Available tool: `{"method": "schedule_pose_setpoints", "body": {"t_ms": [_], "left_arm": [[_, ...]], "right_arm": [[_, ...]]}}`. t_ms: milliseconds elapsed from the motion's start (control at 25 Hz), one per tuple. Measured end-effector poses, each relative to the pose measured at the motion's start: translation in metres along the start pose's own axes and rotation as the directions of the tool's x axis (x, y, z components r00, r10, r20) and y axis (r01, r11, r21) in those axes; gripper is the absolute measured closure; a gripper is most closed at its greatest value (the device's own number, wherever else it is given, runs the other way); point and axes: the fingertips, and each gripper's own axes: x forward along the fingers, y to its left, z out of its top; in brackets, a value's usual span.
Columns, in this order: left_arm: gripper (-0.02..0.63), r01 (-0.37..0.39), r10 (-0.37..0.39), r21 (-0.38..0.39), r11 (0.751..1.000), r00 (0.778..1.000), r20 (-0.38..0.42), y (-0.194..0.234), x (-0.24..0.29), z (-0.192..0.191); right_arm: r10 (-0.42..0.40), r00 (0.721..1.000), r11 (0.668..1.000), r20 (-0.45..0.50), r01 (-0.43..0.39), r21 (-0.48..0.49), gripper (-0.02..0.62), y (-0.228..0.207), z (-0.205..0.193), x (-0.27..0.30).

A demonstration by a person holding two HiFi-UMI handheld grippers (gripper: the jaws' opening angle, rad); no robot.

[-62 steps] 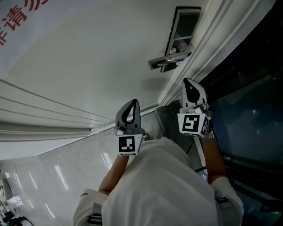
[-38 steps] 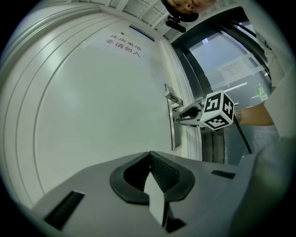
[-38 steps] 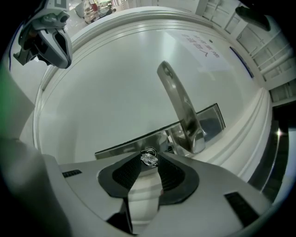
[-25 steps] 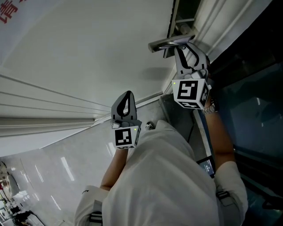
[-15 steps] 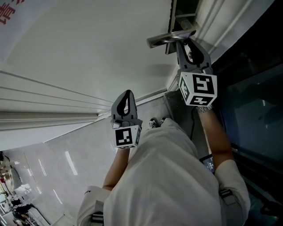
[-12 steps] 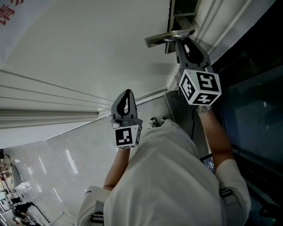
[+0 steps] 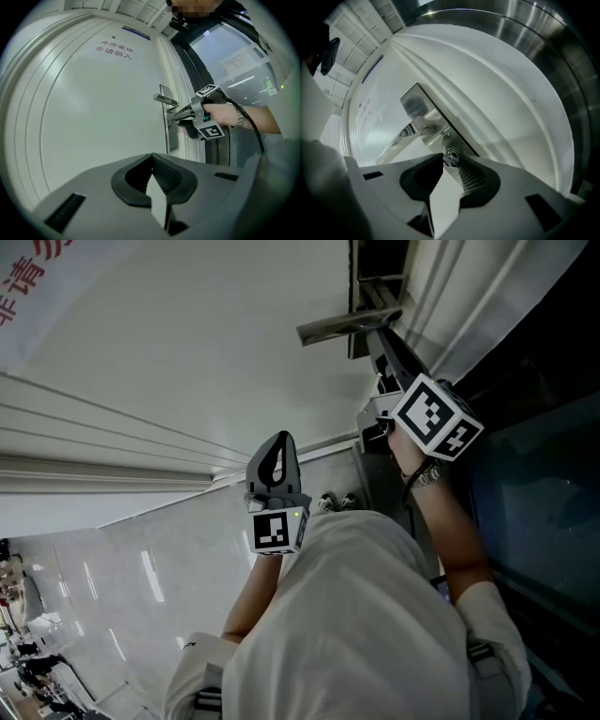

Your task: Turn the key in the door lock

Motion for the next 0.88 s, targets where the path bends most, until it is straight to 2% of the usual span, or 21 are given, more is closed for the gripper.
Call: {"method": "schedule_pose_setpoints", "body": {"t_ms": [160, 320, 360, 400, 480, 560, 600, 680, 760, 880], "left_arm": [[0.597, -0.007, 0.007, 0.002, 1.0, 1.0, 0.004, -0.005, 0.001, 0.0], [0.597, -0.012, 0.012, 0.0, 1.0, 1.0, 0.002, -0.011, 0.002, 0.0], [0.597, -0.014, 0.014, 0.0, 1.0, 1.0, 0.002, -0.013, 0.002, 0.0], [0.597, -0.017, 0.017, 0.0, 1.0, 1.0, 0.006, -0.014, 0.003, 0.0], [0.597, -0.028, 0.028, 0.001, 1.0, 1.0, 0.013, -0.015, 0.002, 0.0], [0.597, -0.044, 0.044, -0.003, 0.999, 0.999, 0.012, -0.014, 0.001, -0.001], [0.597, -0.051, 0.051, -0.004, 0.999, 0.999, 0.009, -0.014, -0.001, -0.002], [0.597, -0.063, 0.063, 0.001, 0.998, 0.998, 0.003, -0.015, -0.005, -0.004], [0.597, -0.077, 0.077, 0.003, 0.997, 0.997, 0.009, -0.017, -0.01, -0.002], [0.597, -0.101, 0.101, -0.002, 0.995, 0.995, 0.019, -0.022, -0.016, 0.0]], "right_arm": [[0.045, 0.999, 0.977, 0.001, -0.044, 0.211, 0.493, -0.002, 0.0, 0.0], [0.082, 0.996, 0.896, 0.024, -0.084, 0.436, 0.494, -0.004, -0.001, 0.0], [0.094, 0.995, 0.882, 0.026, -0.095, 0.461, 0.494, -0.004, -0.001, 0.0], [0.106, 0.994, 0.885, 0.022, -0.105, 0.453, 0.494, -0.005, -0.001, 0.0], [0.121, 0.993, 0.939, -0.001, -0.114, 0.326, 0.494, -0.004, 0.001, 0.0], [0.111, 0.993, 0.99, -0.036, -0.108, 0.092, 0.492, -0.002, 0.002, -0.001], [0.101, 0.993, 0.994, -0.054, -0.102, -0.028, 0.492, 0.001, 0.002, -0.002], [0.067, 0.995, 0.975, -0.075, -0.081, -0.206, 0.493, 0.004, 0.0, -0.004], [0.036, 0.995, 0.959, -0.089, -0.06, -0.277, 0.497, 0.003, -0.001, -0.004], [0.03, 0.993, 0.961, -0.113, -0.06, -0.269, 0.55, 0.003, -0.002, -0.002]]}}
